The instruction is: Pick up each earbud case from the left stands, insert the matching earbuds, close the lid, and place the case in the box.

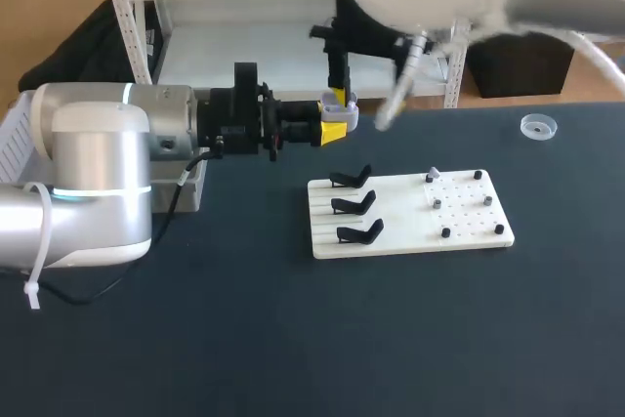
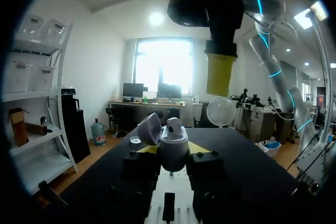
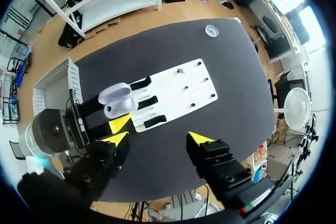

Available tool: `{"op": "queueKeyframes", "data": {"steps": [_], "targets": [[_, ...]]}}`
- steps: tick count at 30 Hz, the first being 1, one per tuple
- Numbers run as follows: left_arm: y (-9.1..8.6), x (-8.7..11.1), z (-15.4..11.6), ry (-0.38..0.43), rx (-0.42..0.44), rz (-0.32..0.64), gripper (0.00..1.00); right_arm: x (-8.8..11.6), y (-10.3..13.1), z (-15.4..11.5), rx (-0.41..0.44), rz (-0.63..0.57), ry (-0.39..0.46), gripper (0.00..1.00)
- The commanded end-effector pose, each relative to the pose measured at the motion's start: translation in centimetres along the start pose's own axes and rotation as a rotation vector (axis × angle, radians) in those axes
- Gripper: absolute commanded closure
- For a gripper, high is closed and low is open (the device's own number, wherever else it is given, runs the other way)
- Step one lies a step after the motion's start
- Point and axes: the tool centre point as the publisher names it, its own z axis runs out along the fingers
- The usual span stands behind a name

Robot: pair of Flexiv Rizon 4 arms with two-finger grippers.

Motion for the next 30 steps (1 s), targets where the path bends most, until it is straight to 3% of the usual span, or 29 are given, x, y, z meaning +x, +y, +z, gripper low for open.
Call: {"op": "queueKeyframes", "data": {"steps": [1,14,17,19,22,30], "targets": [[0.2,0.0,0.1,0.0,0.002,0.0,1.0,0.7,-2.4,0.0,-0.123,0.002,-0.062,0.0],[0.2,0.0,0.1,0.0,0.002,0.0,1.0,0.7,-2.4,0.0,-0.123,0.002,-0.062,0.0],[0.2,0.0,0.1,0.0,0.002,0.0,1.0,0.3,-3.4,1.5,-0.147,-0.056,-0.148,0.0],[0.2,0.0,0.1,0.0,0.002,0.0,1.0,-0.2,-4.3,2.7,-0.216,-0.114,-0.164,0.0],[0.2,0.0,0.1,0.0,0.002,0.0,1.0,-1.0,-5.9,4.6,-0.244,-0.132,-0.163,0.0],[0.2,0.0,0.1,0.0,0.002,0.0,1.0,-3.2,-8.5,9.0,-0.252,-0.051,-0.153,0.0]]}}
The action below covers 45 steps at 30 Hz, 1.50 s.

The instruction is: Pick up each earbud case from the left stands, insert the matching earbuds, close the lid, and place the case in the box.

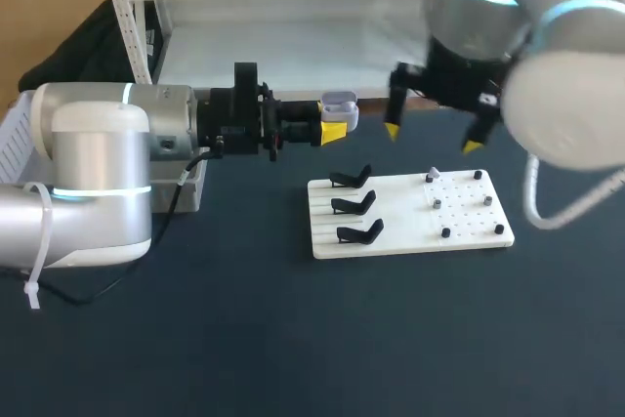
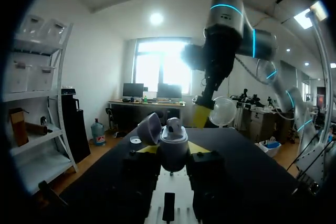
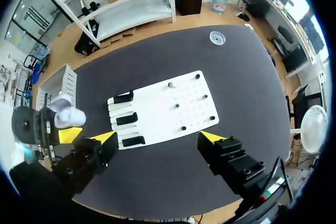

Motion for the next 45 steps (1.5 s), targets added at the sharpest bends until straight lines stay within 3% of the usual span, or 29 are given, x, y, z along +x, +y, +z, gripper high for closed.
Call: {"op": "queueKeyframes", "data": {"steps": [1,8,16,30,32,36,41,45], "targets": [[0.2,0.0,0.1,0.0,0.002,0.0,1.0,-0.3,-1.9,2.3,-0.067,0.011,-0.033,0.0],[0.2,0.0,0.1,0.0,0.002,0.0,1.0,-1.7,-2.4,6.5,-0.128,-0.033,-0.034,0.0],[0.2,0.0,0.1,0.0,0.002,0.0,1.0,-3.5,-2.8,10.8,-0.113,-0.022,-0.005,0.0],[0.2,0.0,0.1,0.0,0.002,0.0,1.0,-5.3,-2.6,14.9,-0.112,0.062,0.083,0.0],[0.2,0.0,0.1,0.0,0.002,0.0,1.0,-5.3,-2.5,15.1,-0.115,0.064,0.089,0.17],[0.2,0.0,0.1,0.0,0.002,0.0,1.0,-5.5,-2.4,15.2,-0.132,0.073,0.101,0.18],[0.2,0.0,0.1,0.0,0.002,0.0,1.0,-5.7,-2.4,15.5,-0.135,0.089,0.108,0.37],[0.2,0.0,0.1,0.0,0.002,0.0,1.0,-5.8,-2.5,15.6,-0.141,0.104,0.113,0.38]]}}
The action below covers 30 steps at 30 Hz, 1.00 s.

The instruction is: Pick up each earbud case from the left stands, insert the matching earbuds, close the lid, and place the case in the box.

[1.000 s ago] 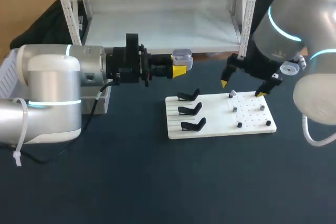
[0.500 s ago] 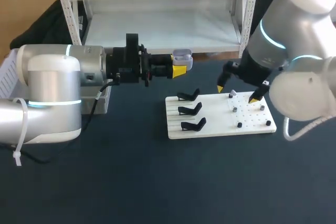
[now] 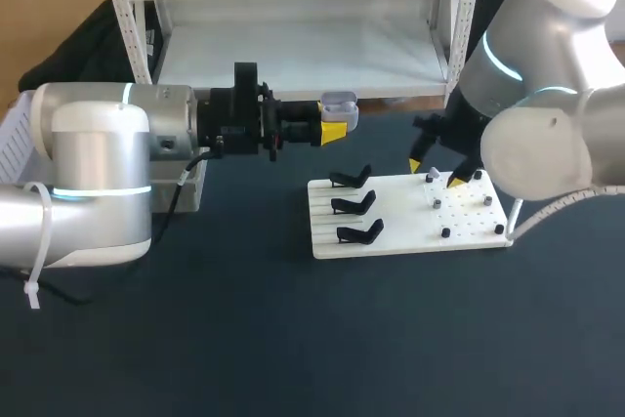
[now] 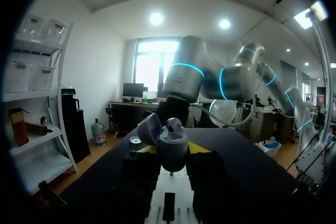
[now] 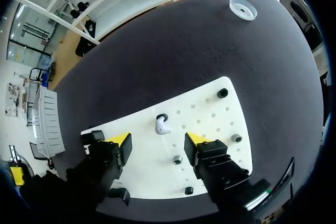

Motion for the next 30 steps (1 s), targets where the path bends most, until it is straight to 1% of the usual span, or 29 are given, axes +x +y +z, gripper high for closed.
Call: {"op": "queueKeyframes", "data": {"steps": [1,5,8,18,21,30], "targets": [[0.2,0.0,0.1,0.0,0.002,0.0,1.0,-0.3,0.1,0.1,-0.004,0.005,0.014,0.42],[0.2,0.0,0.1,0.0,0.002,0.0,1.0,-0.4,0.1,0.2,-0.008,0.014,0.021,0.51],[0.2,0.0,0.1,0.0,0.002,0.0,1.0,-0.4,0.1,0.4,-0.009,0.011,0.024,0.54],[0.2,0.0,0.1,0.0,0.002,0.0,1.0,-0.3,0.0,1.0,-0.007,0.013,0.038,0.56],[0.2,0.0,0.1,0.0,0.002,0.0,1.0,-0.3,-0.1,1.2,-0.007,0.019,0.045,0.62],[0.2,0.0,0.1,0.0,0.002,0.0,1.0,-0.5,-0.2,1.3,-0.003,0.002,0.054,0.67]]}}
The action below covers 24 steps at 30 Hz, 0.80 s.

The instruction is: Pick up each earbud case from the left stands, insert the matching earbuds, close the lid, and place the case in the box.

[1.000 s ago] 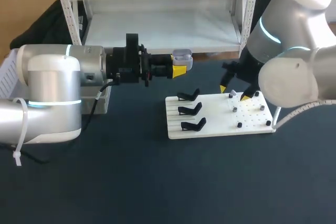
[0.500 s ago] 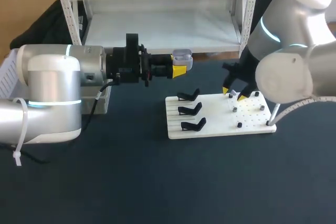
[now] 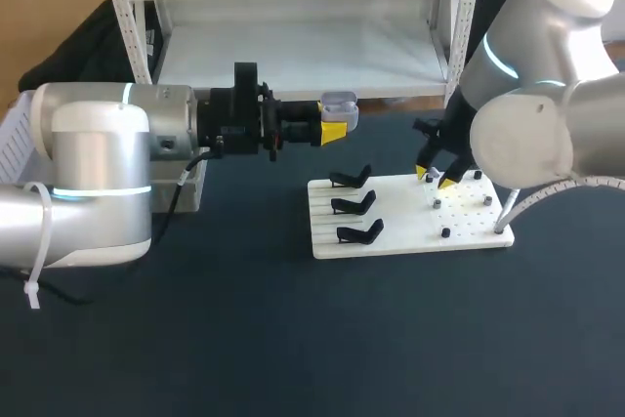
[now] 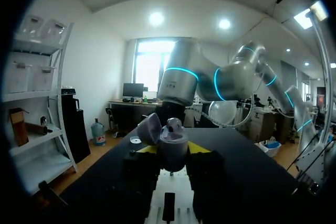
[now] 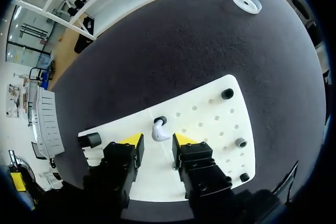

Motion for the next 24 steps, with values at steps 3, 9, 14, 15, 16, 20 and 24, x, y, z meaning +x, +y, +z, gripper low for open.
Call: {"op": "queueKeyframes", "data": {"steps": [3,9,14,15,16,20,24], "targets": [[0.16,0.0,0.08,0.0,0.002,0.0,1.0,-0.5,-0.02,0.3,0.008,-0.016,0.013,0.67],[0.16,0.0,0.08,0.0,0.002,0.0,1.0,-0.64,-0.24,0.38,0.016,-0.019,0.014,0.69],[0.16,0.0,0.08,0.0,0.002,0.0,1.0,-0.73,-0.19,0.33,0.017,-0.02,0.011,0.76],[0.16,0.0,0.08,0.0,0.002,0.0,1.0,-0.75,-0.17,0.33,0.017,-0.02,0.011,0.78],[0.16,0.0,0.08,0.0,0.002,0.0,1.0,-0.75,-0.16,0.32,0.017,-0.02,0.011,0.8],[0.16,0.0,0.08,0.0,0.002,0.0,1.0,-0.7,-0.03,0.26,0.018,-0.018,0.011,1.0],[0.16,0.0,0.08,0.0,0.002,0.0,1.0,-0.39,0.06,-0.07,0.022,-0.017,0.01,1.0]]}}
